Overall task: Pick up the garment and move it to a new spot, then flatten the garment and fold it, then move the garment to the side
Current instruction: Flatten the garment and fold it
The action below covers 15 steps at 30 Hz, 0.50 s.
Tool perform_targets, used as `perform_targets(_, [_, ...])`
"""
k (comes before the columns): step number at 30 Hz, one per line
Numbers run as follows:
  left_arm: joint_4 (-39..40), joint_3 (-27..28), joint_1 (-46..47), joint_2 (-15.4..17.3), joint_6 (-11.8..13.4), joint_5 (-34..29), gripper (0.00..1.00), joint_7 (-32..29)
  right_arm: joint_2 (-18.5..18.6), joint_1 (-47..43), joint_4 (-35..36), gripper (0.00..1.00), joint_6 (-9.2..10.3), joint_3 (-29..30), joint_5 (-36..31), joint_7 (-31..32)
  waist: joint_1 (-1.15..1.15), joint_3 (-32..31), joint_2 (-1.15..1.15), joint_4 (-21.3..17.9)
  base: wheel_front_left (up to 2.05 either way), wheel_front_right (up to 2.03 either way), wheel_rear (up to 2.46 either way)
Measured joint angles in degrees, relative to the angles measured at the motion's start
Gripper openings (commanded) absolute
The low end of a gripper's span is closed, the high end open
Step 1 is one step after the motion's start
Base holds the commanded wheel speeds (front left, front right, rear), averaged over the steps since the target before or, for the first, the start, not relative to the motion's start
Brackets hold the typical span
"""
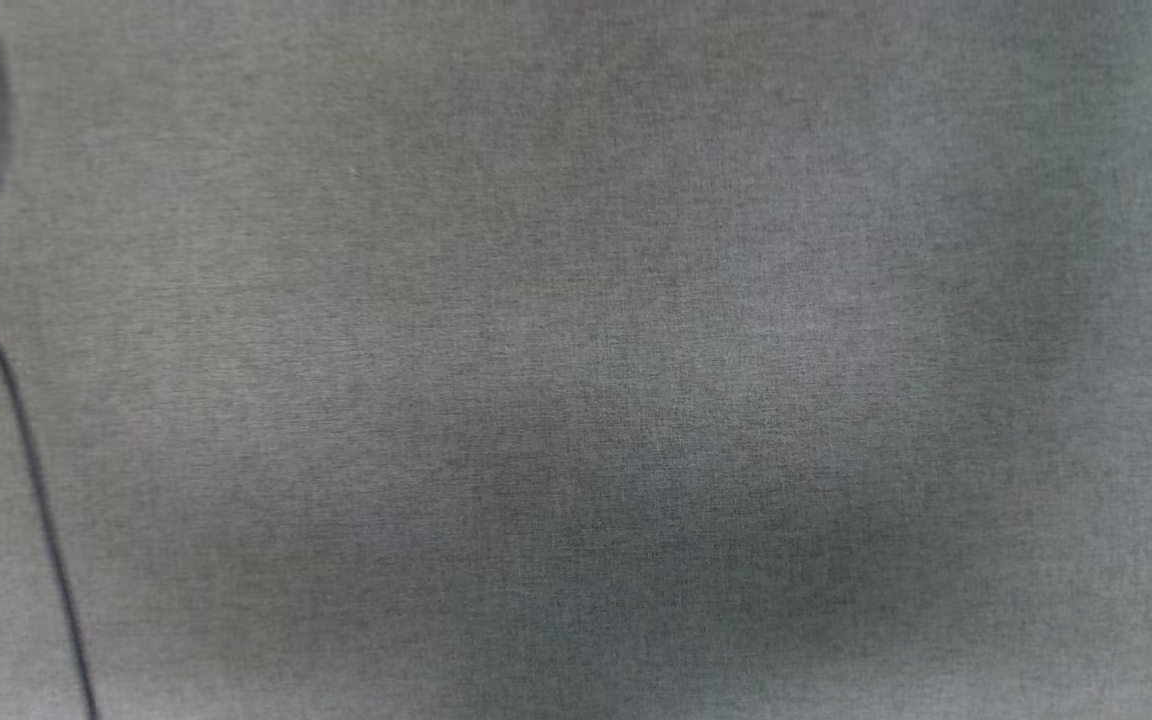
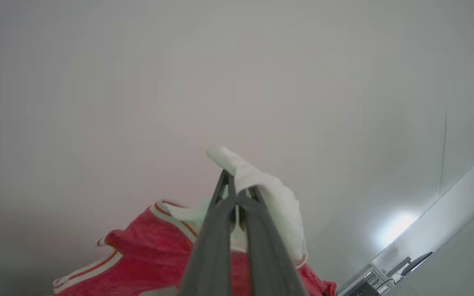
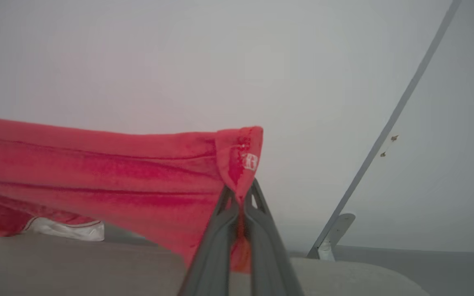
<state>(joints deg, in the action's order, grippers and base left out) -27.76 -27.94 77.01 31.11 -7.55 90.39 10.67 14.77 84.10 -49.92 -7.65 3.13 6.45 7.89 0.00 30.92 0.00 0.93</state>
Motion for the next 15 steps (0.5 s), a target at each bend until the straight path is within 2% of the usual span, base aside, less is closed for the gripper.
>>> perform_targets(6, [13.4,0.2,-22.9,2.2,0.0,2.9,0.0,1.3,1.9,-13.9,2.2,0.0,0.0,-5.4,7.0,-0.4,0.0,-2.4,0.0,0.5,0.0,0.0,0.0])
perform_targets(12, [24.5,0.0,-43.6,3.3,0.0,0.8,0.0,3.7,6.5,-32.5,12.7,0.0,0.0,-9.2,15.5,-0.2,0.0,-5.7,0.0,0.9,0.0,0.0,0.0])
perform_targets(15, [29.2,1.1,-52.3,3.9,0.0,-0.2,0.0,4.0,8.1,-41.7,19.2,0.0,0.0,-9.0,18.9,1.2,0.0,-7.5,0.0,1.1,0.0,0.0,0.0])
